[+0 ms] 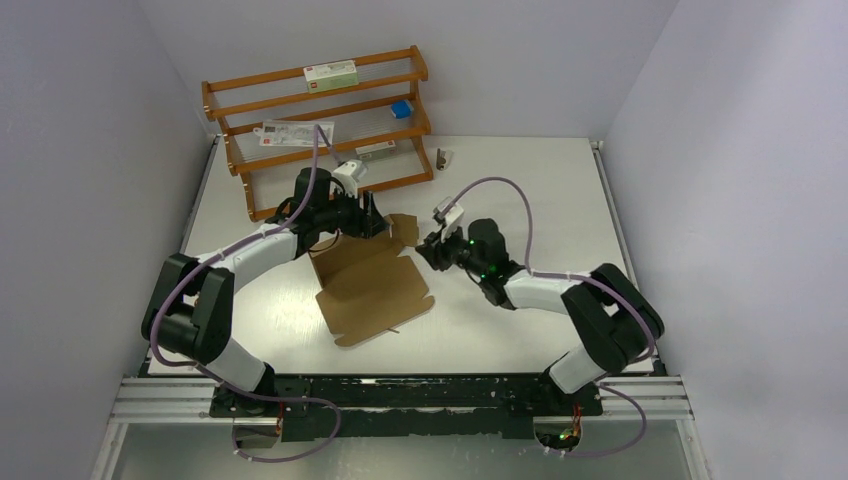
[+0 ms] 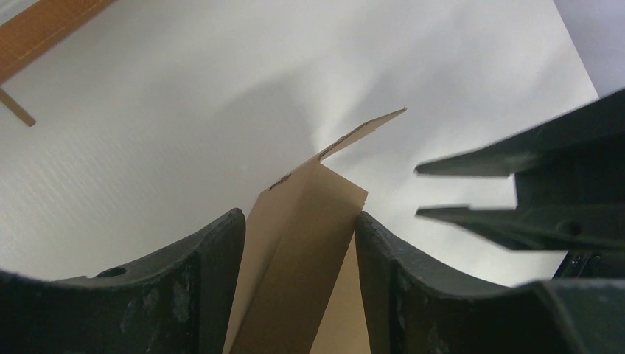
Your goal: Fold the paper box
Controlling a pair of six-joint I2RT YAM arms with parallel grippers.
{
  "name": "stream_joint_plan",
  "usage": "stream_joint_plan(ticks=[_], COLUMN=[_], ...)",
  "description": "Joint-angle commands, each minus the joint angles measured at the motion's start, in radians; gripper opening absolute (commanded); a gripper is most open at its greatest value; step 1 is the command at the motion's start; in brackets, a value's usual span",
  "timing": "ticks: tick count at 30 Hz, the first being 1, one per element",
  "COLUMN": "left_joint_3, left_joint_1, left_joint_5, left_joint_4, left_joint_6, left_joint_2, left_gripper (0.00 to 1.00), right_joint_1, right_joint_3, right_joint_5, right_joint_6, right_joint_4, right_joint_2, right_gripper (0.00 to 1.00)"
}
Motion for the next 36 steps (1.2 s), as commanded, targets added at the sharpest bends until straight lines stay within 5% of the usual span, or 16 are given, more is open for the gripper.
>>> stream_joint_plan(ticks=[1,18,25,36], left_joint_3=[0.005,-0.004,-0.028,-0.088], left_joint_1=[0.005,0.005,0.005,0.004], left_joint_5=[0.026,0.038,0.045,0.050], left_joint_4=[0.000,0.005,0.029,0.063], left_joint_6=[0.043,0.058,0.025,-0.035], left_joint_2=[0.019,0.018,0.005,-0.028], left_gripper=[0.61,0.59,0.59,0.58], right_joint_1=[-0.101,-0.226,-0.220,-0.173], right_joint_3=[0.002,0.346,0.333,0.288], right_joint_5=[-0.094,-0.381,-0.575,-0.599], right_joint_6=[-0.060,-0.233,-0.221,-0.179], right_joint_4=[-0.038,-0.120,-0.140,-0.122], right_joint_2=[-0.071,0.292,0.285,0.251], right_gripper=[0.36,0.35,0.35,0.36])
